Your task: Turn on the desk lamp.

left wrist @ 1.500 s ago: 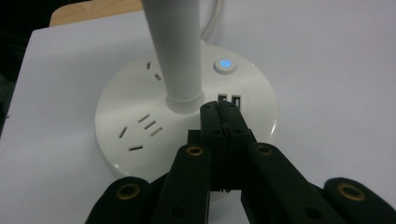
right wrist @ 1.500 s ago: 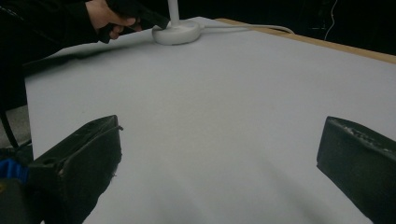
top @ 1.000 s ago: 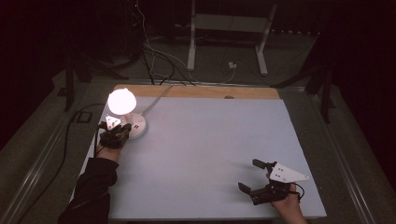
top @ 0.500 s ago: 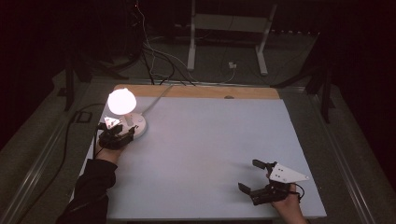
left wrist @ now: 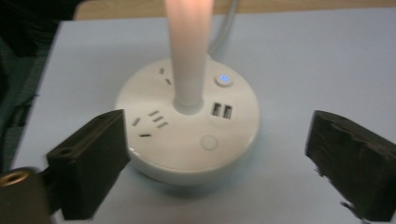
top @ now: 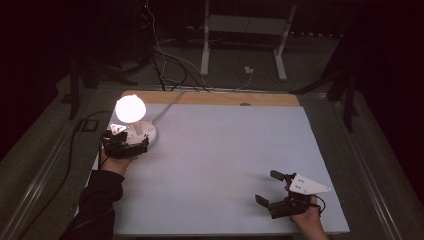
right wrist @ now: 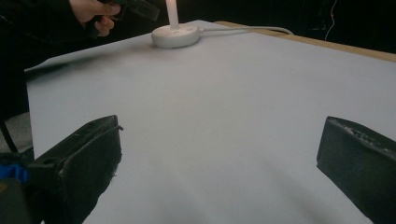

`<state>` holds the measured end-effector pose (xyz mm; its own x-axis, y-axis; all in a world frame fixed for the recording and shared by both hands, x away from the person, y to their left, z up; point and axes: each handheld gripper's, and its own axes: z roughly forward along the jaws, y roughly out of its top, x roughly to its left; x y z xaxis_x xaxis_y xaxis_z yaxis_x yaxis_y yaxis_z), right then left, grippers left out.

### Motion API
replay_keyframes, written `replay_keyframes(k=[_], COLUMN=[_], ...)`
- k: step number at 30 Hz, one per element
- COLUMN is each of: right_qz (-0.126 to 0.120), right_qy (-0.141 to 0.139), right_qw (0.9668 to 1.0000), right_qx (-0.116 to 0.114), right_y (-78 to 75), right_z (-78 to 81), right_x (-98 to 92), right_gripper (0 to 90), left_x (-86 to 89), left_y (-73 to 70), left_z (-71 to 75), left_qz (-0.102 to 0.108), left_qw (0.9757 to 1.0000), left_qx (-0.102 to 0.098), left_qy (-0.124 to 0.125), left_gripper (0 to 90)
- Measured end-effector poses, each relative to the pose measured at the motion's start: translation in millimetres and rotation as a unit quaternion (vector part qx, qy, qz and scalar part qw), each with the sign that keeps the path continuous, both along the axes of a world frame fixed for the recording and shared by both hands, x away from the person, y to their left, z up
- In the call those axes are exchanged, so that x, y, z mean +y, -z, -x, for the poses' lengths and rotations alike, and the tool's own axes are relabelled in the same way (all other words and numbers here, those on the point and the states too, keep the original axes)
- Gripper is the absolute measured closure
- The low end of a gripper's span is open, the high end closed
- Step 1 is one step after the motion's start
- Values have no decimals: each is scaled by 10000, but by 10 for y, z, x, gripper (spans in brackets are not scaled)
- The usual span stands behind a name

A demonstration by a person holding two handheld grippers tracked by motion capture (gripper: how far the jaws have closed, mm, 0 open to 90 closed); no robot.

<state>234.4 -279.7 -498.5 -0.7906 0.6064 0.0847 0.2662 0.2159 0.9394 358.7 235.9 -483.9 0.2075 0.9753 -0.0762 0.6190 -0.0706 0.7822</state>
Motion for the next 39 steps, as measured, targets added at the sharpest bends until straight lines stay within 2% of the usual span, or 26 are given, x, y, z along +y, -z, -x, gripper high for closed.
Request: replay_keyframes(k=[2,4,8,17,31,39], right_qz=[12,1,-3,57,66,78], right_qy=[-1,12,25,2,18,17], right_qw=[10000,10000,10000,10000,10000,10000], right_qx=[25,27,14,-48,-41,-29], right_y=[9,9,2,-18,-17,-14], right_z=[-8,-14,-15,10,8,7], right_x=[-9,-21,-19,3,18,27], right_gripper=[0,0,0,0,0,0], left_x=[-23,-41,-70,-134,-190,-192], left_y=[0,-8,-61,-157,-206,-151], left_z=[0,13,60,222,536,720], left_qz=[-49,54,92,114,173,39], left_qw=[9999,9996,9990,9970,9939,9931], left_qx=[21,2,-111,-191,-261,-228], left_qy=[145,269,415,736,1054,1148], left_gripper=[2,2,2,2,2,1])
